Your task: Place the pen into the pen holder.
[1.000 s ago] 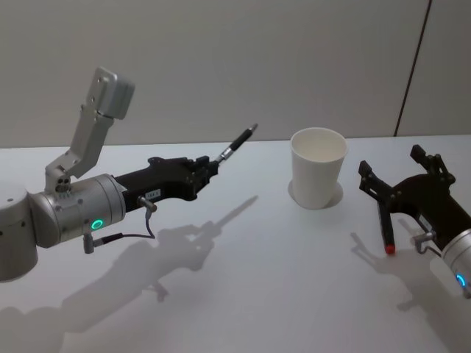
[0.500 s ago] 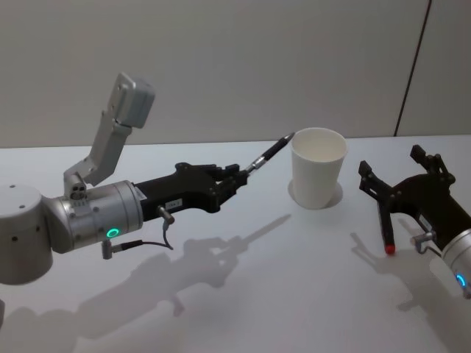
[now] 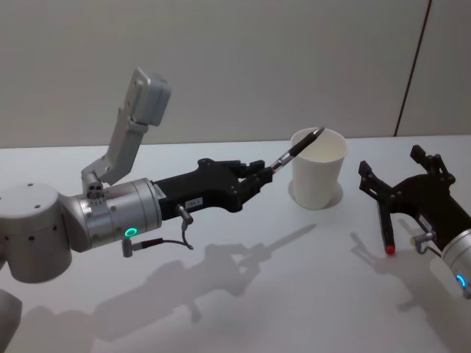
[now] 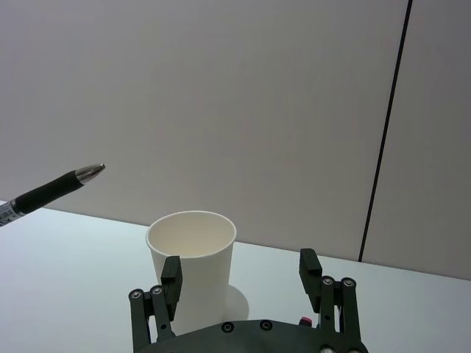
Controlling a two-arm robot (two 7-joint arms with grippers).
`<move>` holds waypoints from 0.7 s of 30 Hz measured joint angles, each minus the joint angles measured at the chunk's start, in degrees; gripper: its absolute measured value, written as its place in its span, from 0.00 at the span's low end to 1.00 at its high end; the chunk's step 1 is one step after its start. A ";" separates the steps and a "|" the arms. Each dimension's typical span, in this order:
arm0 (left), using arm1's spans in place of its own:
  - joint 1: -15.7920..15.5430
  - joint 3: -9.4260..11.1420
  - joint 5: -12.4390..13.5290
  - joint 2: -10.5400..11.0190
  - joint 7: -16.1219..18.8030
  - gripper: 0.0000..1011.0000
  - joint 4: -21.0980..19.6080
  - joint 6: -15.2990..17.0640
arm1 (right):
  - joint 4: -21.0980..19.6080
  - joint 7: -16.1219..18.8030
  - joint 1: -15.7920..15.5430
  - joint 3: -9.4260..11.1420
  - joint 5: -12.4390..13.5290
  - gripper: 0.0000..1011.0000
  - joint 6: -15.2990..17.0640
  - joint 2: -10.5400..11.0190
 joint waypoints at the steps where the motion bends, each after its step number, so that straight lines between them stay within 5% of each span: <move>1: -0.11 0.21 0.00 -0.20 -0.13 0.15 0.00 -0.15 | 0.00 0.00 0.00 0.00 0.00 0.99 0.00 0.00; 21: -0.87 2.01 1.22 -1.61 -0.41 0.15 0.75 -1.68 | 0.01 0.06 0.01 0.02 0.05 0.99 0.00 -0.02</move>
